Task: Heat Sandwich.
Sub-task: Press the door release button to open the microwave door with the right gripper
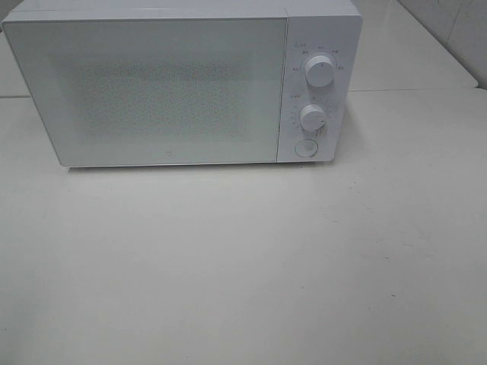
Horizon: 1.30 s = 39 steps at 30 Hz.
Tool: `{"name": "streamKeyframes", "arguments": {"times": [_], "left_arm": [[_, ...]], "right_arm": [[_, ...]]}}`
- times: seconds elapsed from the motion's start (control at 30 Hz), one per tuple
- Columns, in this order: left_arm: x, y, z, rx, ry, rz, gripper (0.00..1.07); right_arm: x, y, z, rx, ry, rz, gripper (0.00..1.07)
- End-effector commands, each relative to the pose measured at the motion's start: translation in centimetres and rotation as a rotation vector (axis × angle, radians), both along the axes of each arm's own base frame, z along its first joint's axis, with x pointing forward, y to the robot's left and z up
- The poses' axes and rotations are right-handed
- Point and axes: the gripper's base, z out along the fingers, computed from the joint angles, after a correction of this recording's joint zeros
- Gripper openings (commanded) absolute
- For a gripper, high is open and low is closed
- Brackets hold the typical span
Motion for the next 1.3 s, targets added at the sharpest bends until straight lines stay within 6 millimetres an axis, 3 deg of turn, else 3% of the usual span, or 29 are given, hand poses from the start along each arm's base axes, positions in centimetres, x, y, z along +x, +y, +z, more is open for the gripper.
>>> {"name": "streamKeyframes", "arguments": {"times": [0.03, 1.3], "left_arm": [[-0.20, -0.06, 0.01, -0.003, -0.024, -0.002, 0.81], [-0.20, -0.06, 0.01, -0.003, -0.024, -0.002, 0.81]], "right_arm": [[-0.35, 0.00, -0.05, -0.006, -0.031, -0.016, 0.67], [-0.32, -0.03, -0.04, 0.005, -0.029, -0.026, 0.67]]}}
